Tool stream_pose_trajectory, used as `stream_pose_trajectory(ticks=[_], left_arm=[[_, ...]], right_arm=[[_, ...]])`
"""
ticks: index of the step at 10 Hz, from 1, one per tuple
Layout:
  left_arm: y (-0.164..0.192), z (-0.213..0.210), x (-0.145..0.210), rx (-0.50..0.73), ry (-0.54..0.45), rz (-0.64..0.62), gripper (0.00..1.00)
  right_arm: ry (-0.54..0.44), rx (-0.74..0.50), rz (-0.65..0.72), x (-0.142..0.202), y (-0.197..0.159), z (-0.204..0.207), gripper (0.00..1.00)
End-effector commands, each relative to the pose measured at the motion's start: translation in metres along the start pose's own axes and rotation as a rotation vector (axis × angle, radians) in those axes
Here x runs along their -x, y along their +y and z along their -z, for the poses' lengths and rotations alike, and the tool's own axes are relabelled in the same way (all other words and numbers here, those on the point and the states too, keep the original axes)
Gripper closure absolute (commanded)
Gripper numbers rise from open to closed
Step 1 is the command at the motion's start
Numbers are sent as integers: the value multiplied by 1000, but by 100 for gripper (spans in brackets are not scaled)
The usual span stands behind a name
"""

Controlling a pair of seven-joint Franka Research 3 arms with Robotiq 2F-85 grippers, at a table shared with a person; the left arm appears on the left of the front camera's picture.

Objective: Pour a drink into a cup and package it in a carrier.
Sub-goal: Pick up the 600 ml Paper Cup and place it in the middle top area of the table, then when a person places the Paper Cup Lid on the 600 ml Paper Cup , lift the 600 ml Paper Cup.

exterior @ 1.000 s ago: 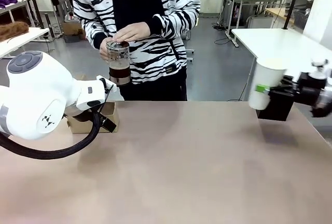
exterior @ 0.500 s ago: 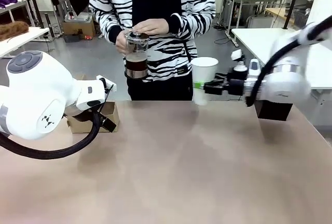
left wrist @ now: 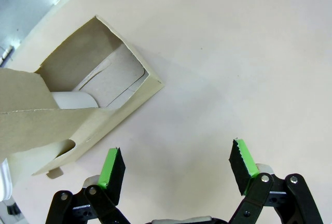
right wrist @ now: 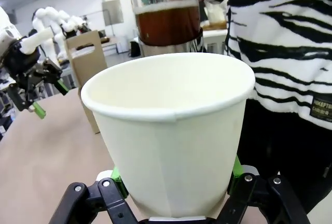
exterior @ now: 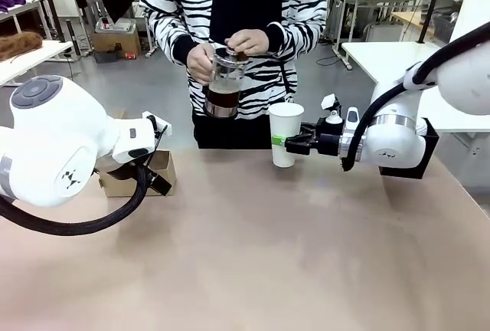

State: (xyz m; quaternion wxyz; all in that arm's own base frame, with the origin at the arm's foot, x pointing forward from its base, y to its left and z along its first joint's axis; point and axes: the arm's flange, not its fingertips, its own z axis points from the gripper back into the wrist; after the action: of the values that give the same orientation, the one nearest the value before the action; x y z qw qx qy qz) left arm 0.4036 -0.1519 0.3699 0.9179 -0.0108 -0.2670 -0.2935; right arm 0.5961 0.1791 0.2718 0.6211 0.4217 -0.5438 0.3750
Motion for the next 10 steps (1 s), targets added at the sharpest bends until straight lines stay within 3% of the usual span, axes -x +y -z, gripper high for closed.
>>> stream_pose_trajectory(ticks=[1, 10], left_arm=[[0, -1, 0, 2, -2, -1, 0], [0, -1, 0, 2, -2, -1, 0]], right_arm=[[21, -3, 12, -1, 4, 4, 19], [21, -3, 12, -1, 4, 4, 19]])
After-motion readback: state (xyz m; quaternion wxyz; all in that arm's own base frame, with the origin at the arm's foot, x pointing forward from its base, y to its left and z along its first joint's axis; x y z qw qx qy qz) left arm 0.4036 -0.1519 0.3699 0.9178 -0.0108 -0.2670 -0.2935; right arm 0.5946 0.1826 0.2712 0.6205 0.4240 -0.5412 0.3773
